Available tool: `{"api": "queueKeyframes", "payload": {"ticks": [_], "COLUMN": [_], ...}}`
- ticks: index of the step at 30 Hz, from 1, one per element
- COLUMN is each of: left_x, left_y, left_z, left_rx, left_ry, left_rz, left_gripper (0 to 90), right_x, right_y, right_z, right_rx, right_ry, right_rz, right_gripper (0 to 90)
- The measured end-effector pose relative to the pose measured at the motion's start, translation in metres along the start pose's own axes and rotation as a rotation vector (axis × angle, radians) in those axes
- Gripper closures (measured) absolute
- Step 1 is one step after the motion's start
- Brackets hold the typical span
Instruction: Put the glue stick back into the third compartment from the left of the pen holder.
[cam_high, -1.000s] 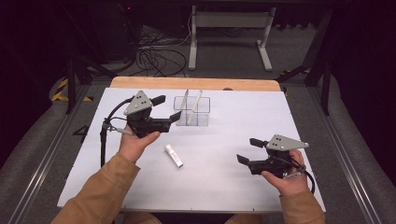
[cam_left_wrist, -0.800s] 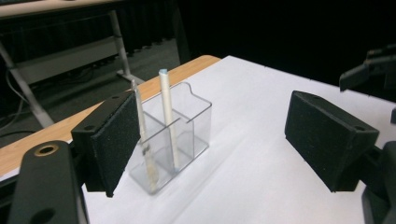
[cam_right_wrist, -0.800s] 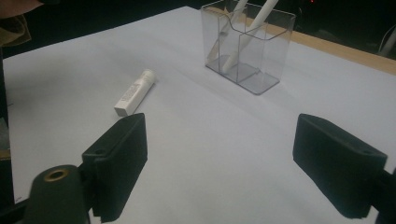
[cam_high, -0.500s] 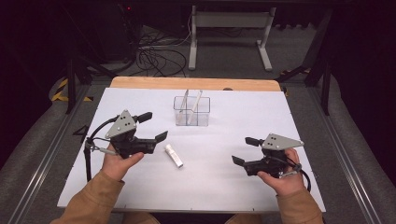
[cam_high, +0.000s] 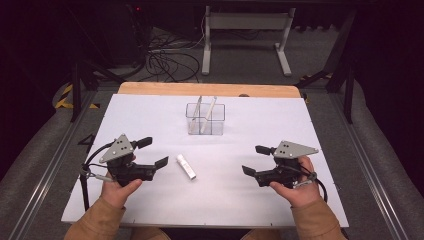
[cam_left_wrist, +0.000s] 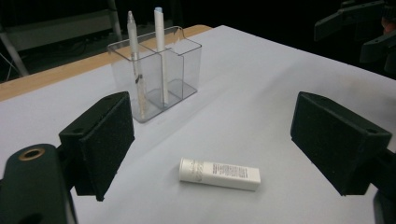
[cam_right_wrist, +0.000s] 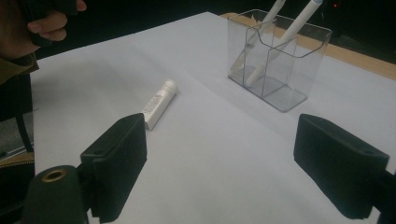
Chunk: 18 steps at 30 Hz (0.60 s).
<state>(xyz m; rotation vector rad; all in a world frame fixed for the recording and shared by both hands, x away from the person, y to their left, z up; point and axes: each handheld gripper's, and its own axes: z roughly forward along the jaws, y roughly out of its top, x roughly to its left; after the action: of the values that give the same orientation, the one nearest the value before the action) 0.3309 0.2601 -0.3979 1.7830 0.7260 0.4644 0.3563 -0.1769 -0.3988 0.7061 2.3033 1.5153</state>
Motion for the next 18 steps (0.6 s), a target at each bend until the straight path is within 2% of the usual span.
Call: {"api": "queueKeyframes", "payload": {"ticks": [2, 10, 18], "left_x": [0.001, -0.001, -0.002], "left_y": [-0.006, -0.029, -0.039], "left_z": [-0.003, -0.013, -0.019], "left_rx": [-0.003, 0.060, 0.059], "left_ry": [0.006, 0.063, 0.072], "left_rz": [0.001, 0.029, 0.008], "left_gripper": [13.9, 13.2, 12.9], "right_x": [0.001, 0.005, 0.009], "right_y": [0.002, 0.005, 0.007], "right_z": [0.002, 0.006, 0.009], "right_rx": [0.003, 0.001, 0.007], "right_ry": [0.004, 0.024, 0.045], "right_rz": [-0.011, -0.033, -0.013], "right_gripper": [15.7, 12.3, 15.8]}}
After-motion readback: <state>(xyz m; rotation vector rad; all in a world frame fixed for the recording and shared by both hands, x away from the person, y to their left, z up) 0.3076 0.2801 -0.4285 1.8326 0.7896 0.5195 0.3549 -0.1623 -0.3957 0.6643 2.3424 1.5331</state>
